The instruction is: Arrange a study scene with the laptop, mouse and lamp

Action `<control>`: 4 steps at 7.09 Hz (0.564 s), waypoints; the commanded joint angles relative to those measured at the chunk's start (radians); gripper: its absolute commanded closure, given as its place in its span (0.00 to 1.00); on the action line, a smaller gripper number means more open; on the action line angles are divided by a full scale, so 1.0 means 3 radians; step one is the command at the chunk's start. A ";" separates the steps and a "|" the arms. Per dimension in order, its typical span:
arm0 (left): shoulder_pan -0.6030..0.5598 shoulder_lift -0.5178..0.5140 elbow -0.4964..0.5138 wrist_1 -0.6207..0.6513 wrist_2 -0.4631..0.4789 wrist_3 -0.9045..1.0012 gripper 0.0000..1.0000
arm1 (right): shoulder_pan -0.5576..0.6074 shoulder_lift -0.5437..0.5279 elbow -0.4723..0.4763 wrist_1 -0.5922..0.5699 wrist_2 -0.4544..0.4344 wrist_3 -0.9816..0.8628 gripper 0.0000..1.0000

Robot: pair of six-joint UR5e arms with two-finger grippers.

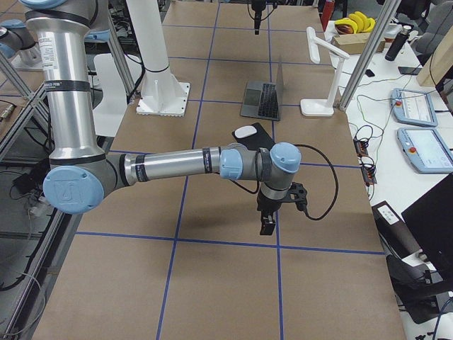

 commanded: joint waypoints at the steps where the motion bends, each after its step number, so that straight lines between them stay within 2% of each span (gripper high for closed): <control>1: -0.0475 0.0343 0.0081 0.0001 -0.0097 0.0762 0.01 | -0.0002 0.0039 -0.0023 0.0000 0.0005 -0.0010 0.00; 2: -0.0679 0.0455 0.0238 -0.0030 -0.0208 0.1170 0.01 | -0.0002 0.0039 -0.0013 0.0000 0.0015 -0.0005 0.00; 4: -0.1089 0.0523 0.0662 -0.0065 -0.0235 0.1805 0.01 | -0.0002 0.0065 -0.0018 0.0000 0.0010 0.0010 0.00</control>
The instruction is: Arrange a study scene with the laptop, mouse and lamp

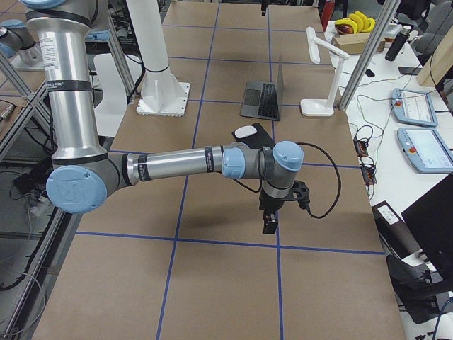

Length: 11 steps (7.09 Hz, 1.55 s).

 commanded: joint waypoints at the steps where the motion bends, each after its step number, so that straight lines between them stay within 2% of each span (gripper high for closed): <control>1: -0.0392 0.0053 0.0425 -0.0143 -0.0023 0.0587 0.01 | 0.0000 0.0016 0.0012 0.0000 0.0000 0.0010 0.00; 3: -0.0684 0.0231 0.0799 -0.0444 -0.0023 0.1083 0.01 | 0.0000 0.0057 -0.0003 0.0000 0.0000 0.0015 0.00; 5: -0.0995 0.0390 0.1314 -0.0950 -0.0089 0.1482 0.01 | 0.0000 0.0057 -0.0008 -0.0005 0.0010 0.0015 0.00; 7: -0.1236 0.0523 0.1622 -0.1146 -0.0166 0.1875 0.01 | 0.0000 0.0052 -0.0033 -0.0005 0.0036 0.0015 0.00; 11: -0.1298 0.0625 0.1695 -0.1243 -0.0166 0.2016 0.01 | -0.0010 0.0057 -0.0074 0.0000 0.0030 0.0010 0.00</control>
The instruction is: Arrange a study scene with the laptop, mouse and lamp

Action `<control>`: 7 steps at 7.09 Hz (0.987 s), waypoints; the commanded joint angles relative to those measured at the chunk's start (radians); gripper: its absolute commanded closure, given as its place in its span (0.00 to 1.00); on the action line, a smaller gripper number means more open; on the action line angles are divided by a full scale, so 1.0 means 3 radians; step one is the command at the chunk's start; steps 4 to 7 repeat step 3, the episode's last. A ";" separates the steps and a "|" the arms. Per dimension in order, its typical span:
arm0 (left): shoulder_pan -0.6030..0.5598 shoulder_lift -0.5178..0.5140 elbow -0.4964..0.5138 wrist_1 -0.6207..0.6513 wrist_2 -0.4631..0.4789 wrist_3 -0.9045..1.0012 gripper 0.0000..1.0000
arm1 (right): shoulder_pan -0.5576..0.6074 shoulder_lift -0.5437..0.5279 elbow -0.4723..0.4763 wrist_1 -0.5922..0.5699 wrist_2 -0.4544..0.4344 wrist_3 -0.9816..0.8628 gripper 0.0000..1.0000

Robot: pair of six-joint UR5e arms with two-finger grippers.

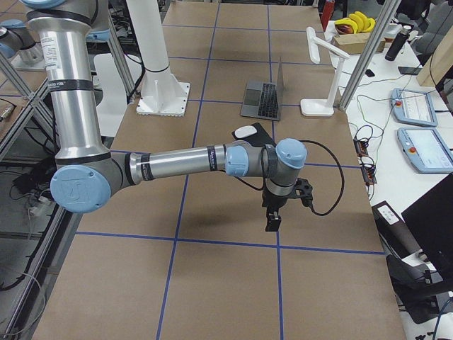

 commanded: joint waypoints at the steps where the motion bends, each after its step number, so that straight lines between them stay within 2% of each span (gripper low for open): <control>1: -0.0008 0.0022 0.0018 -0.0056 0.0000 0.0014 0.01 | -0.0003 0.0004 -0.0028 -0.0003 0.0015 0.0004 0.00; 3: -0.0008 0.0022 0.0018 -0.0056 0.0000 0.0009 0.01 | -0.0003 -0.0001 -0.0033 -0.0003 0.0158 -0.0006 0.00; 7: -0.0008 0.0022 0.0018 -0.0056 0.0000 0.0009 0.01 | -0.0003 -0.0001 -0.0033 -0.0003 0.0158 -0.0006 0.00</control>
